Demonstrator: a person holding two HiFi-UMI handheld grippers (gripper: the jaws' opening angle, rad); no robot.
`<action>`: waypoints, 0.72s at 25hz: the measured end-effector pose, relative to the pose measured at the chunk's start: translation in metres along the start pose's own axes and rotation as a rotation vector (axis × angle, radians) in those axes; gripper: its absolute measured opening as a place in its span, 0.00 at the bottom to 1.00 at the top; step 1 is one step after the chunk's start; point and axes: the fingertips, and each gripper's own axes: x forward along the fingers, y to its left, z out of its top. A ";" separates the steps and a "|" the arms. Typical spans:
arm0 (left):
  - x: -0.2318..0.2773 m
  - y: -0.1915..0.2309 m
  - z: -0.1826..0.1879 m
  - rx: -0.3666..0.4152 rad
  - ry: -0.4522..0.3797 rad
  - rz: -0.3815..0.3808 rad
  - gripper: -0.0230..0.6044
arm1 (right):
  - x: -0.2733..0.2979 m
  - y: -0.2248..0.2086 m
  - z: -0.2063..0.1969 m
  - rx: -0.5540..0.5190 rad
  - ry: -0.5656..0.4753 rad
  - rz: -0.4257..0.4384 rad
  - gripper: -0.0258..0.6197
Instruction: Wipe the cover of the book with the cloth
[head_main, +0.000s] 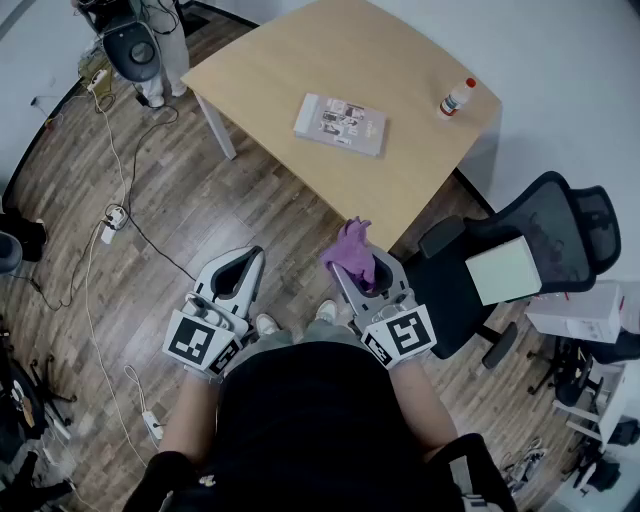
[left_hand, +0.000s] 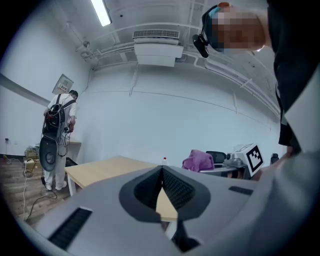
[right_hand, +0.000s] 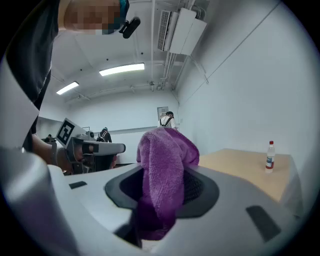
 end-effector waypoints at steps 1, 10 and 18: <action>0.003 -0.004 0.000 0.003 -0.001 -0.007 0.07 | -0.001 -0.003 0.000 0.001 -0.002 0.003 0.31; 0.035 -0.023 -0.010 0.001 0.022 0.001 0.07 | -0.009 -0.037 -0.001 0.021 -0.011 0.031 0.31; 0.066 -0.040 -0.026 0.001 0.064 0.055 0.07 | -0.023 -0.073 -0.004 0.063 -0.037 0.080 0.32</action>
